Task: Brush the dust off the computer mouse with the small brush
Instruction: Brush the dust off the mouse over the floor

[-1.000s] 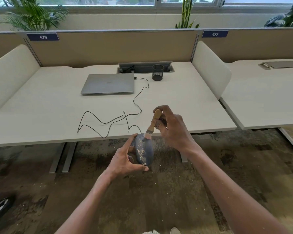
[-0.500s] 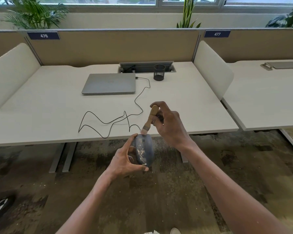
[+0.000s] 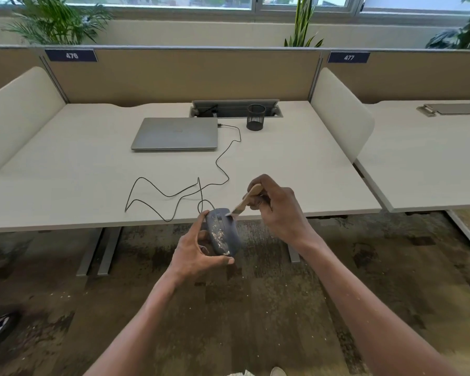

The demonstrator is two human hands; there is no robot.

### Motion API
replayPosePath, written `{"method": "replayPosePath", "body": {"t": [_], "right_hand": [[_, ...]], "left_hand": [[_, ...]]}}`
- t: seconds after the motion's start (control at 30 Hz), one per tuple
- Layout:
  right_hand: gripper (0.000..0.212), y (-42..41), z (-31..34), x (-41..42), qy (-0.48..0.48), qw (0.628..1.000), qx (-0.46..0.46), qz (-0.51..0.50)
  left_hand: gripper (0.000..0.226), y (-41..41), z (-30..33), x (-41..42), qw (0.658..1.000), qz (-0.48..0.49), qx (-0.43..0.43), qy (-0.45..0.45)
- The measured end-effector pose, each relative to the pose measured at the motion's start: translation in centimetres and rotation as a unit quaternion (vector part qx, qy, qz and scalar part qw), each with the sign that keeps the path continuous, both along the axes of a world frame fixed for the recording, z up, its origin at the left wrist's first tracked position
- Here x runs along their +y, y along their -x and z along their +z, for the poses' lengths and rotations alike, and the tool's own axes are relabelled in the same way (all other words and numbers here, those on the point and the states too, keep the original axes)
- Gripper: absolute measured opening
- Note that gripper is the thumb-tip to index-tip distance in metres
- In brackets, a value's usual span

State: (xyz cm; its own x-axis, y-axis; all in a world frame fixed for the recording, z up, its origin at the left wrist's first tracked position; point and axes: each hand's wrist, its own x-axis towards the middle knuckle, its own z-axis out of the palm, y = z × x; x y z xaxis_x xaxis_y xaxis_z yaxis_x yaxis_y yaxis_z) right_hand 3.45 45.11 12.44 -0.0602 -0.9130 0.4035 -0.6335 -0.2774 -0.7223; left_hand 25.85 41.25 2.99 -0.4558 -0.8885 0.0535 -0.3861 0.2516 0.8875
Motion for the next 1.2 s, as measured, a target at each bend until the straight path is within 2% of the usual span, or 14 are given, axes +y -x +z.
{"method": "replayPosePath", "body": {"t": [0.13,0.27,0.6,0.77,1.07,1.2], "right_hand": [[0.032,-0.3,-0.5,1.2,-0.008,1.000,-0.005,0.018],[0.035,-0.5,-1.4,2.3,-0.009,0.999,-0.015,0.033],[0.038,-0.5,-2.6,4.7,-0.058,0.998,-0.025,0.032],[0.046,0.5,-2.0,4.8,-0.064,0.998,-0.023,0.006],[0.031,-0.2,-1.7,4.6,-0.008,0.999,-0.038,0.016],[0.032,-0.2,-2.3,4.8,-0.033,0.999,-0.013,0.039]], "left_hand": [[0.131,-0.3,0.2,-0.1,0.998,0.048,0.006,0.027],[0.130,-0.2,0.2,-0.2,0.996,0.079,0.005,0.041],[0.126,-0.1,0.4,-0.6,0.994,0.094,0.029,0.047],[0.130,-0.2,0.4,-0.8,0.994,0.098,0.024,0.039],[0.129,0.0,0.3,-0.9,0.995,0.087,0.006,0.043],[0.130,-0.5,0.4,-1.0,0.995,0.094,0.008,0.040]]}}
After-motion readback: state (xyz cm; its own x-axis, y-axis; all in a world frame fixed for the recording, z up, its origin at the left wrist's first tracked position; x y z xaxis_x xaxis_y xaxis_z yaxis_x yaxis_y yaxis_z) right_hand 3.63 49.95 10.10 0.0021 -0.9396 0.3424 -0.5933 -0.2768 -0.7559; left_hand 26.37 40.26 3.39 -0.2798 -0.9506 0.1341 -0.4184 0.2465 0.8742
